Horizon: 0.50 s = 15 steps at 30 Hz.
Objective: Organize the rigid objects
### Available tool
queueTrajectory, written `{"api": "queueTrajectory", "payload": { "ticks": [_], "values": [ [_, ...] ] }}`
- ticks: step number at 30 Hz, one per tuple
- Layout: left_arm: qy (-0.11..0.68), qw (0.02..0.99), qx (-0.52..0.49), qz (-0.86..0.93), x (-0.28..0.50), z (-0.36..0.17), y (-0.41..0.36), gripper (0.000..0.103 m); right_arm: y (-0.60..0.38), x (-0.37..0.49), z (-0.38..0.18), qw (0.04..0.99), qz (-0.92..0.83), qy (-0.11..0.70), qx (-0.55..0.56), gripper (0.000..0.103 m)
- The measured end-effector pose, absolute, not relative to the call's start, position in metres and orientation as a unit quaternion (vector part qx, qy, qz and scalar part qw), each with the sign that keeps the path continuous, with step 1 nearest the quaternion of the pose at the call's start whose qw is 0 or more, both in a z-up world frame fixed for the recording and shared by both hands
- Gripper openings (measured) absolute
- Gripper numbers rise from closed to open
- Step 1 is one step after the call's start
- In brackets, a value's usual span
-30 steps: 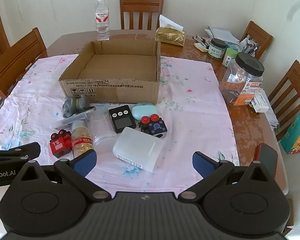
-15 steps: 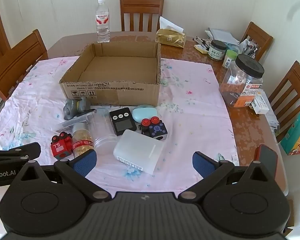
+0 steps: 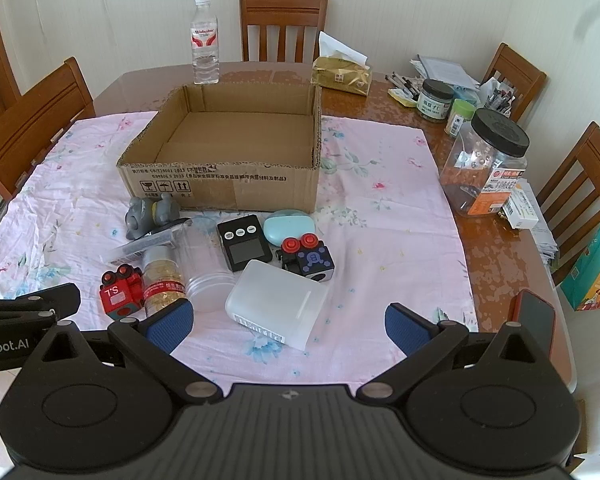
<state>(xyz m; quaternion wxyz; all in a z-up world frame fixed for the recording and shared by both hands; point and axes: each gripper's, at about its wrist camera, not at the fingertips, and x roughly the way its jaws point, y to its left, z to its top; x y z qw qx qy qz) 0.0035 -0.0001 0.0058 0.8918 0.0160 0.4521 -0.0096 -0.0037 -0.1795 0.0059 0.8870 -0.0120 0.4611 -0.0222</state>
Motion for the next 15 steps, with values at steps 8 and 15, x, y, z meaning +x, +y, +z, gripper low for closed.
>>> {"api": "queueTrajectory", "payload": {
  "ticks": [8,15],
  "values": [
    [0.45,0.893,0.015,-0.01,0.0048,0.0057,-0.0022,0.102,-0.1808,-0.0033,0.0063,0.888,-0.023,0.46,-0.012,0.103],
    [0.45,0.893,0.015,-0.01,0.0046,0.0061,-0.0026,0.102,-0.1815,-0.0027,0.0067,0.888,-0.022,0.46,-0.012,0.103]
  ]
}}
